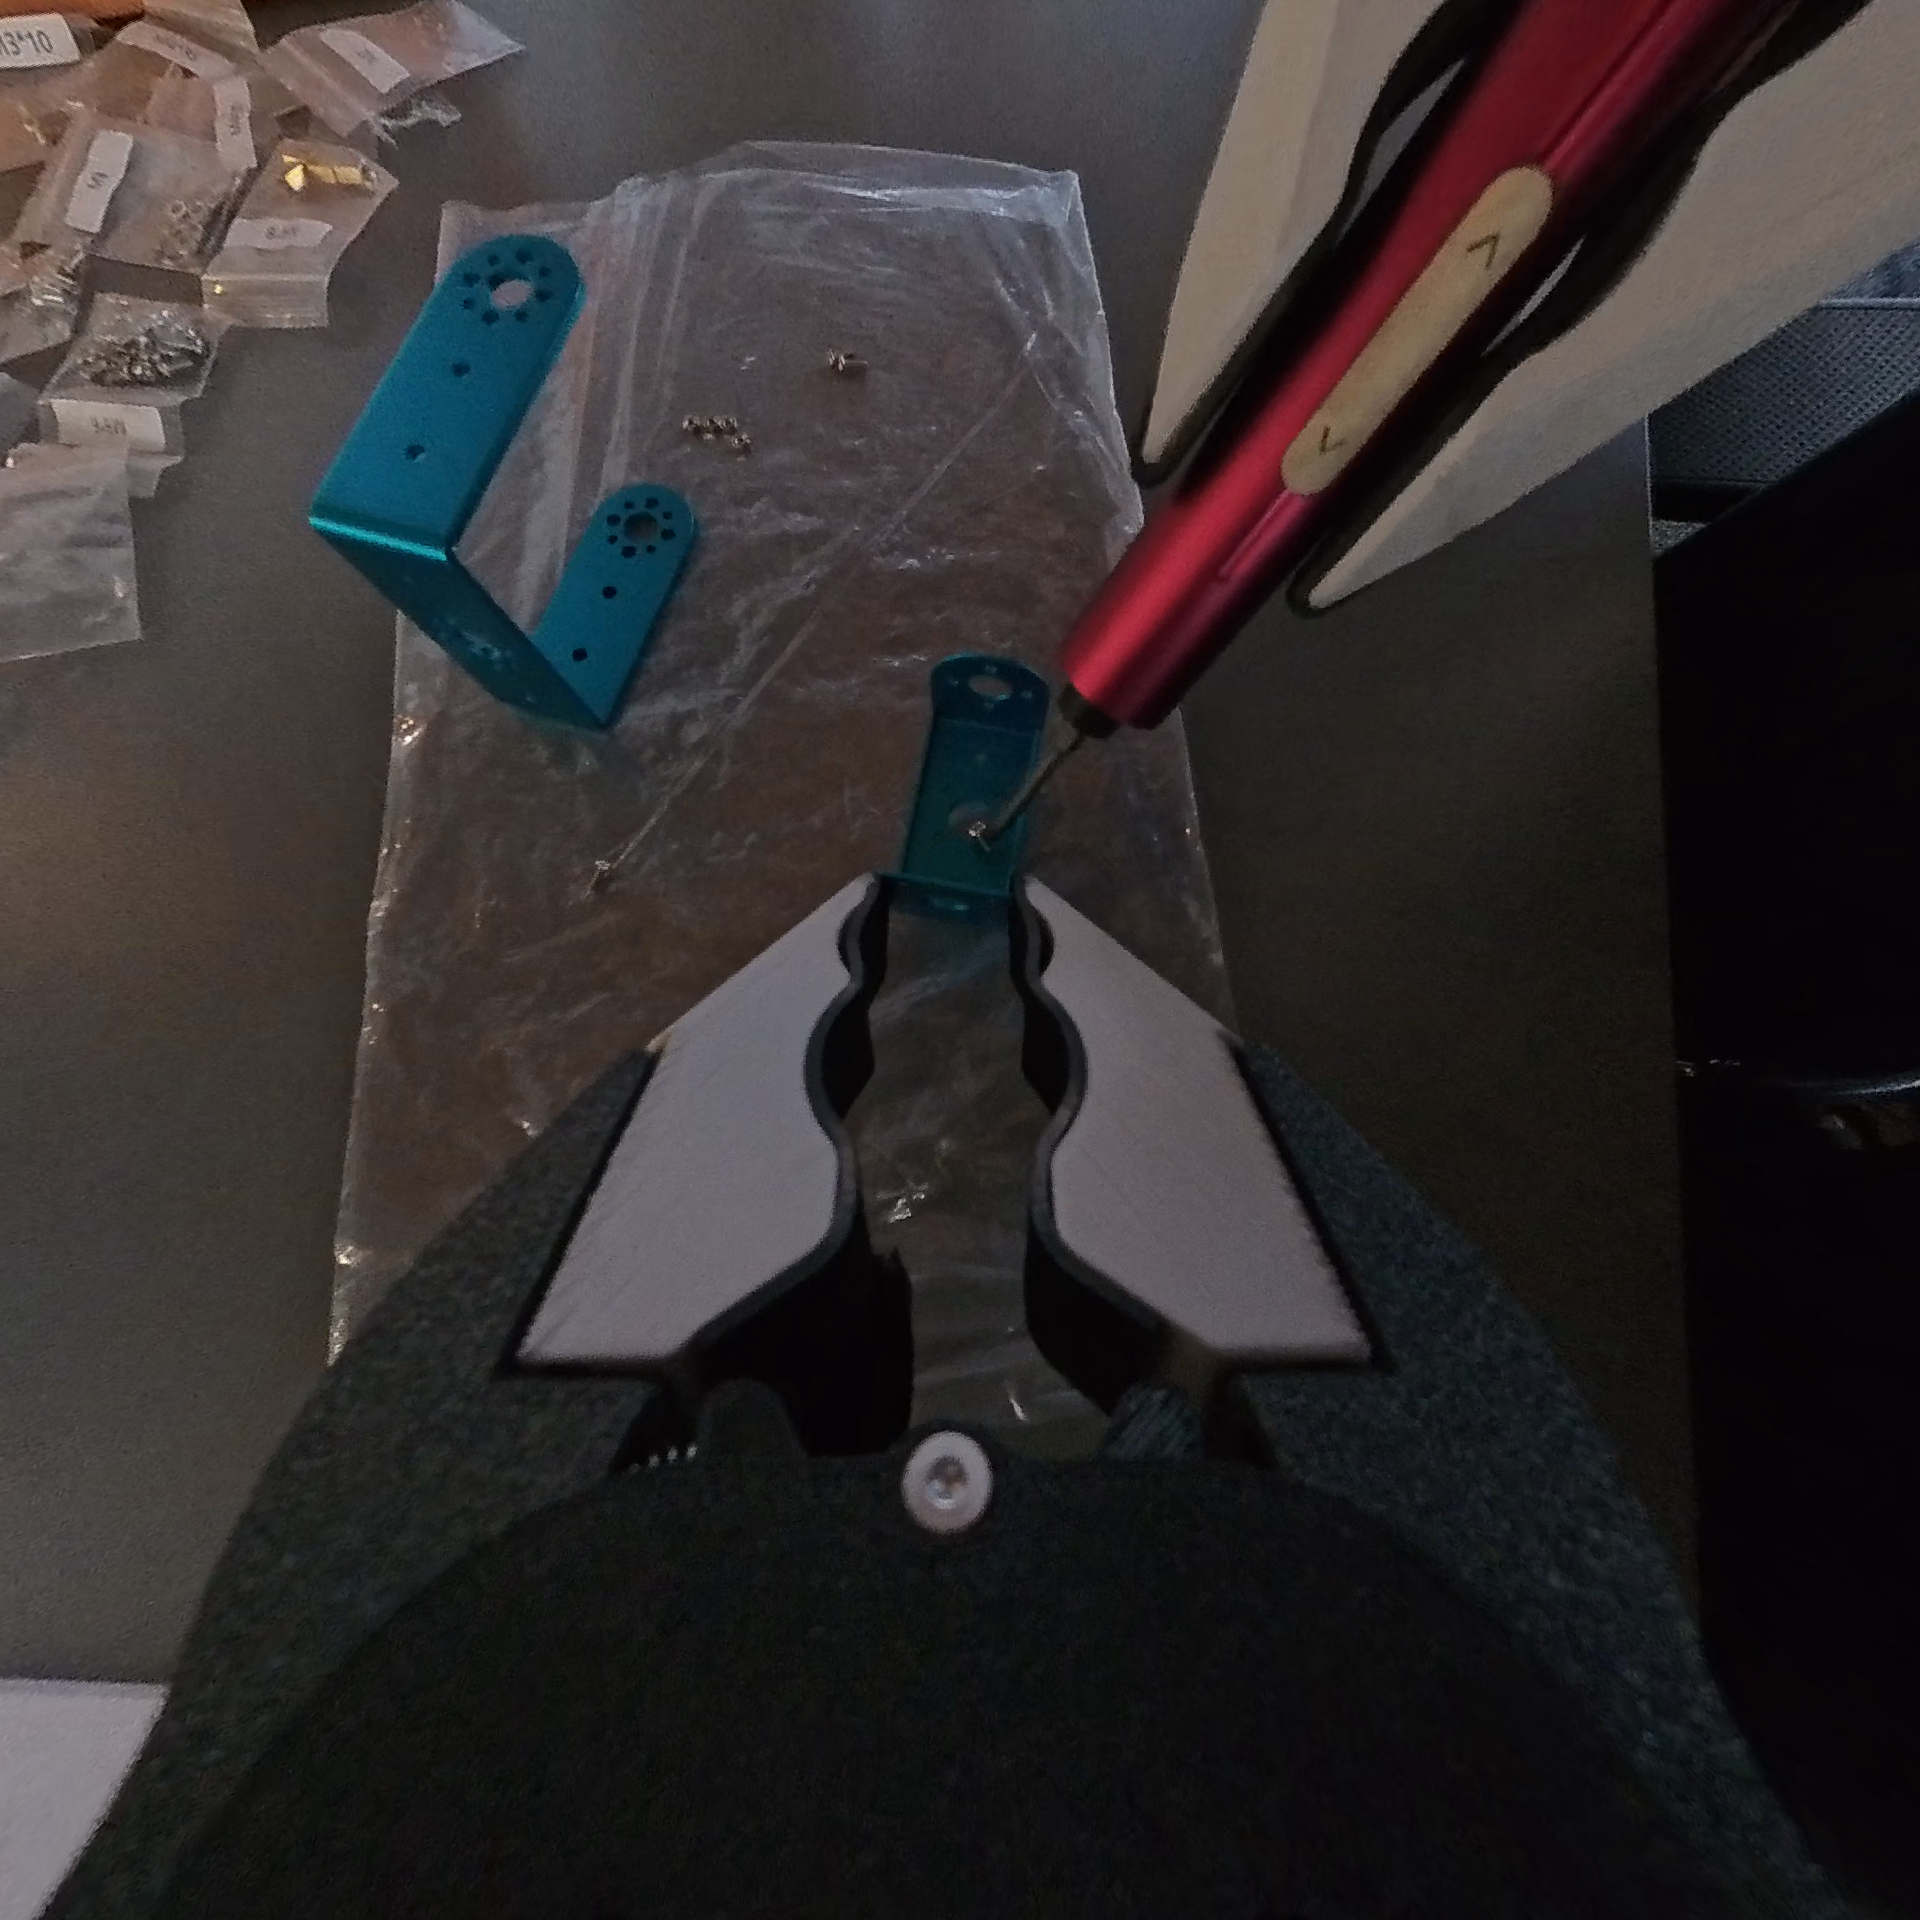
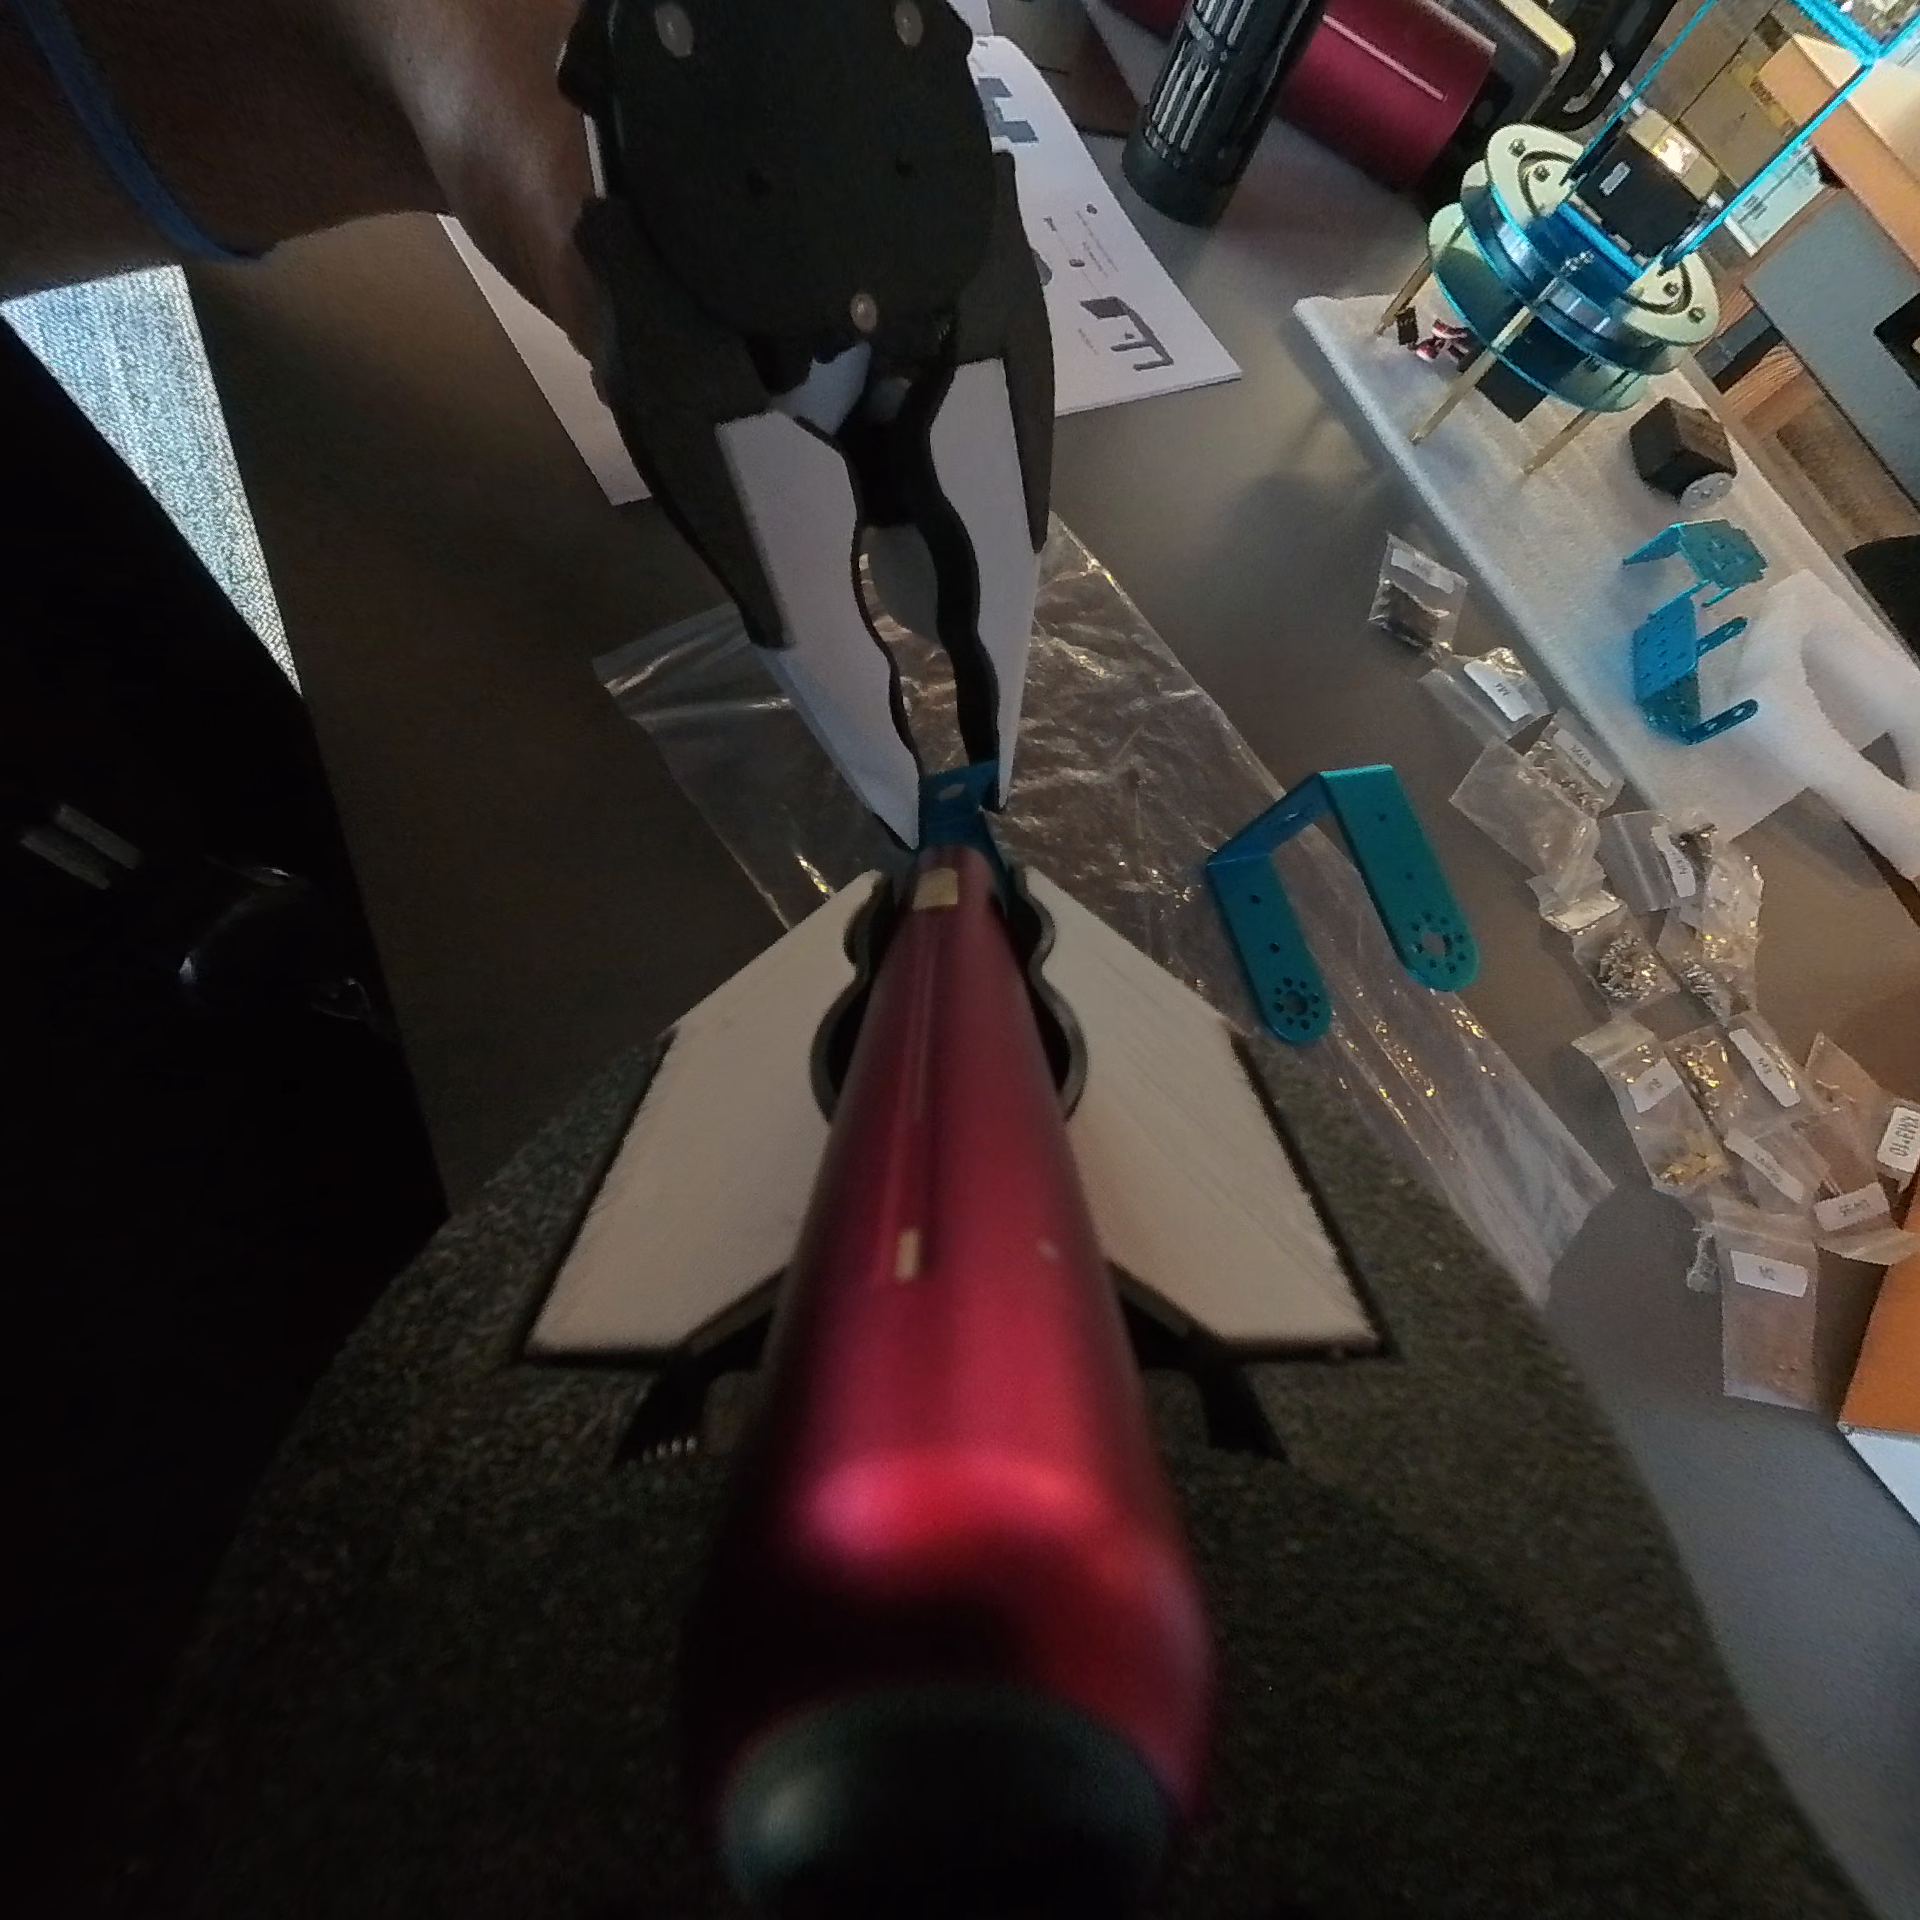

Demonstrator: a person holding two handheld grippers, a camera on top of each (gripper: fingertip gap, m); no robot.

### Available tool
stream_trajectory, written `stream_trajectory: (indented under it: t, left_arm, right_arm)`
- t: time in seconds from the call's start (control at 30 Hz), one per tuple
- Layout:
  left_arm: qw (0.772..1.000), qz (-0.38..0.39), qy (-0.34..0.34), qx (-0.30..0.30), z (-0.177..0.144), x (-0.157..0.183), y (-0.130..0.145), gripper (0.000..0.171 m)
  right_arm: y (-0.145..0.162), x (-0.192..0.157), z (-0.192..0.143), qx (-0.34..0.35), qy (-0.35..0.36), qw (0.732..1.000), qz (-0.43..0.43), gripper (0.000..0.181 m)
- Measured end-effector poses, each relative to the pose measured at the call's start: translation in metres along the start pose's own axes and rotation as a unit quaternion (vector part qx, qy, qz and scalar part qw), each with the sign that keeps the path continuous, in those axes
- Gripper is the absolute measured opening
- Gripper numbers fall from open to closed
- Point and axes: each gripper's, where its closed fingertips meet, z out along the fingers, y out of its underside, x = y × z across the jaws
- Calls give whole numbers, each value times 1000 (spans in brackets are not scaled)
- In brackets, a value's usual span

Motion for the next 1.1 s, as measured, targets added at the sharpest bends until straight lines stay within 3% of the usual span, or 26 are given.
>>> stream_trajectory:
  t: [1.1]
  left_arm:
    - [1000, 10, -13, 2, -4, 2, -1, 22]
  right_arm:
    - [-2, 0, -3, 2, 1, 1000, 12, 21]
